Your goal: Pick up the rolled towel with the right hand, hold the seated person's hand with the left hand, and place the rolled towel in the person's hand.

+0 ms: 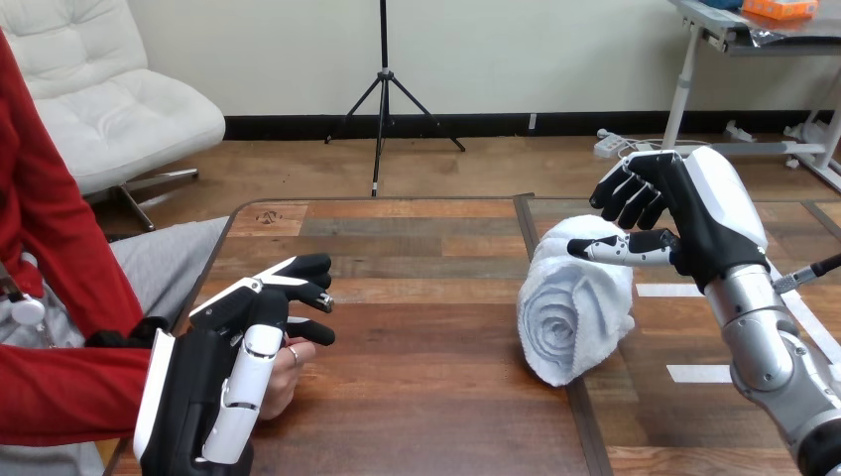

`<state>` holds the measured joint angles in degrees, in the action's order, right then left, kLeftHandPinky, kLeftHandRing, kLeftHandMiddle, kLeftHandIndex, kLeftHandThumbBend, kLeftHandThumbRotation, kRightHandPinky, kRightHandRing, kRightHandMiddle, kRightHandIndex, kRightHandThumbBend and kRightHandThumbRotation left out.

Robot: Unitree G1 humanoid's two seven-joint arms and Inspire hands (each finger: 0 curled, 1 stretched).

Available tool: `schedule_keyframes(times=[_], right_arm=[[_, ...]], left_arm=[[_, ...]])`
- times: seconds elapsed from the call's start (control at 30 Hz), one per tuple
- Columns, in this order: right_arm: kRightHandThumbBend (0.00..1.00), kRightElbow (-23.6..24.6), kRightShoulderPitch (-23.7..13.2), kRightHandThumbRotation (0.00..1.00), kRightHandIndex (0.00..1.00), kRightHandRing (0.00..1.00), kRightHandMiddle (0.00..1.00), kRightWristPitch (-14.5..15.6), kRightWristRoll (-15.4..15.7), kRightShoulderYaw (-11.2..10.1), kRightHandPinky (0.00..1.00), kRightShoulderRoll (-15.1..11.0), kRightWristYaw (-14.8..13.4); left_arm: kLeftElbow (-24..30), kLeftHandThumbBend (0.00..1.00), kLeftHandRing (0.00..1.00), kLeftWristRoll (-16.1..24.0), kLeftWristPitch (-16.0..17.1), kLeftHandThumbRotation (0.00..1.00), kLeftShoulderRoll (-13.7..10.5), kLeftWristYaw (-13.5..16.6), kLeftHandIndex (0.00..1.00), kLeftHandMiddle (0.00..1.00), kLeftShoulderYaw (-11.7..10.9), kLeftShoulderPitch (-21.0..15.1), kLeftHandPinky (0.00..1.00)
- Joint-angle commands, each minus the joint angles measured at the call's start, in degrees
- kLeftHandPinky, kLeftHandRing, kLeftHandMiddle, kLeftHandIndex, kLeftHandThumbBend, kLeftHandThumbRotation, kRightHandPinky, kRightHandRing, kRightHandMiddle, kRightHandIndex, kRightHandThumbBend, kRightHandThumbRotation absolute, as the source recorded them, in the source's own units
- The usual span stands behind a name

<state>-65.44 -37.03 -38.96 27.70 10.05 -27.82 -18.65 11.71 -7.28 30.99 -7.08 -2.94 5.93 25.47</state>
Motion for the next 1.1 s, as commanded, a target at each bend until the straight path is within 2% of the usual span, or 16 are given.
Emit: schedule_keyframes(times=[0.0,0.3,0.53,0.83,1.07], right_arm=[[0.82,2.01,-2.89,0.00,0.43,0.39,0.43,-0.21,2.36,1.85,0.36,-2.35,-0.87],[0.84,0.87,-3.37,0.00,0.43,0.38,0.43,2.81,2.79,2.46,0.36,-3.06,2.78],[0.84,1.36,-2.95,0.00,0.46,0.40,0.45,4.99,-0.21,1.03,0.37,-2.54,7.93],[0.85,2.95,-2.85,0.00,0.60,0.48,0.53,7.73,-4.02,0.04,0.42,-2.41,14.94],[0.81,4.62,-3.02,0.11,0.70,0.60,0.63,7.36,-5.70,-0.35,0.54,-3.35,19.53]], left_arm=[[2.61,0.54,0.75,-0.34,0.09,0.84,2.10,-0.02,0.49,0.75,-0.26,-1.47,0.53],[2.42,0.52,0.75,-0.53,0.52,0.83,2.09,-0.32,0.49,0.76,-0.21,-1.55,0.53],[2.41,0.53,0.76,-0.26,0.45,0.83,2.17,-0.14,0.49,0.76,-0.22,-1.48,0.54],[2.42,0.54,0.76,0.05,0.61,0.83,2.26,0.04,0.49,0.76,-0.25,-1.34,0.54],[2.55,0.53,0.76,0.28,0.68,0.84,2.28,0.27,0.49,0.75,-0.33,-1.06,0.54]])
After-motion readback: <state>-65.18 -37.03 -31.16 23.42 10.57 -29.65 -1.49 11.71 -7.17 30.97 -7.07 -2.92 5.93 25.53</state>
